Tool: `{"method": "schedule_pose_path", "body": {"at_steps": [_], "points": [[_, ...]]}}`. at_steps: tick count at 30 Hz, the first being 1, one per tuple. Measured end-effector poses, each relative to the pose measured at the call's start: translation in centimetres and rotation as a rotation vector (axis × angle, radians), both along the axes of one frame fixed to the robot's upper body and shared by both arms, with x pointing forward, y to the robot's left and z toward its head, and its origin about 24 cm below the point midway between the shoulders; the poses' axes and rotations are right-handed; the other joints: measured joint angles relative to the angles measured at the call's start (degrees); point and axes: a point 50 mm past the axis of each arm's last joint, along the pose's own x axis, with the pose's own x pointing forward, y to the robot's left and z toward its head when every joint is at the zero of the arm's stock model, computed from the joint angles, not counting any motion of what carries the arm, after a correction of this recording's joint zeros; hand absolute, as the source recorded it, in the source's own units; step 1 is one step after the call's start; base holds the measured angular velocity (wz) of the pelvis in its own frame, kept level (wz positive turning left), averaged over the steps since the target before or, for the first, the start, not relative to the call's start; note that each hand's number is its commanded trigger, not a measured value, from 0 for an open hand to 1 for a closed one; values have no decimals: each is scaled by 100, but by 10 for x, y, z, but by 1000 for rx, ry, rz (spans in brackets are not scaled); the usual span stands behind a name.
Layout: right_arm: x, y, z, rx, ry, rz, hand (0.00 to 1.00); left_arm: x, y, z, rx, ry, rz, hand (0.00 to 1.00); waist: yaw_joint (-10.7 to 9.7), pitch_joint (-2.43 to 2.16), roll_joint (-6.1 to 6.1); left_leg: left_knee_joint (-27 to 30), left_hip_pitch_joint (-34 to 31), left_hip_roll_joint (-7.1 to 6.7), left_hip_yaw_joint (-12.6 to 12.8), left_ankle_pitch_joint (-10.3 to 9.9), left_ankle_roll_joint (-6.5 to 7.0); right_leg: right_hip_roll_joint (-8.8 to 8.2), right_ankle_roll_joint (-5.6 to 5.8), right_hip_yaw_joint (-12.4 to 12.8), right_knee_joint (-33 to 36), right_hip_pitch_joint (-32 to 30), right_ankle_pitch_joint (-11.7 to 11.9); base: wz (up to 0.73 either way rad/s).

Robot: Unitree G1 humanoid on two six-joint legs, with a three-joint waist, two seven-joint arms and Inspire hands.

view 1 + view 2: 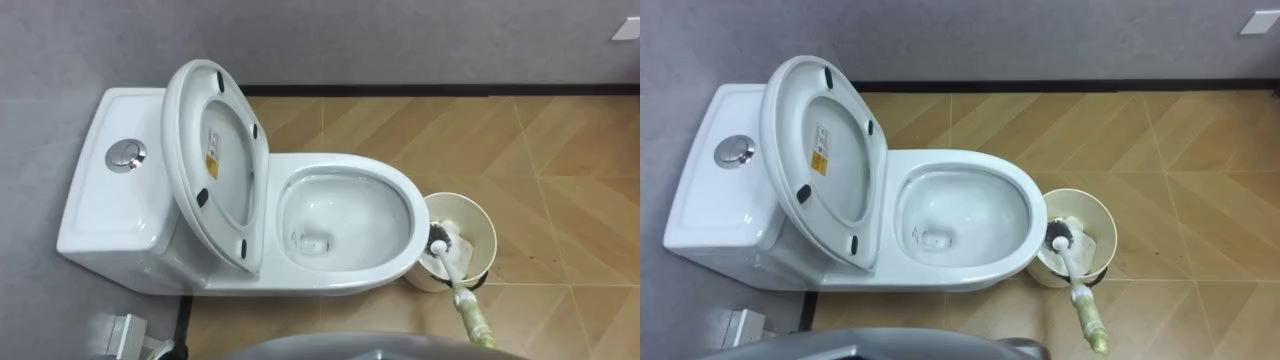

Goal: Brush toilet

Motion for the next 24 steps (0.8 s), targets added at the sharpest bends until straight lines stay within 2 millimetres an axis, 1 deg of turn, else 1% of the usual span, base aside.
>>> {"method": "schedule_pose_path", "body": {"at_steps": [11,12,14,19,22,24], "points": [[7,1,-1,17,-14,-6,0,0,-1,0,-16,10,0,0,-9,3,-1,-11,2,-1,0,0,0,1,0,1,-4,0,0,0],[6,1,0,16,-15,-16,0,0,-1,0,-16,10,0,0,-10,13,17,-12,-1,-2,-2,0,0,2,0,-1,-5,0,0,0],[6,1,0,12,-22,-46,0,0,-1,0,-13,9,0,0,-12,15,24,-24,-5,0,-4,0,0,5,0,-3,-2,-4,-1,0],[5,0,0,-11,-48,-149,0,-1,0,0,-10,9,2,0,-12,7,46,-27,-11,-2,-8,0,-1,5,0,-2,5,1,0,0],[4,-2,0,-46,-74,-252,0,-2,0,0,-6,8,3,0,-31,-5,35,-25,-12,-8,-7,0,-1,1,0,5,3,-2,0,0],[0,-4,1,-84,-99,-365,0,-2,1,0,9,-1,8,0,-80,-6,29,-22,-12,-7,-9,0,-1,1,0,5,-3,0,0,0]]}}
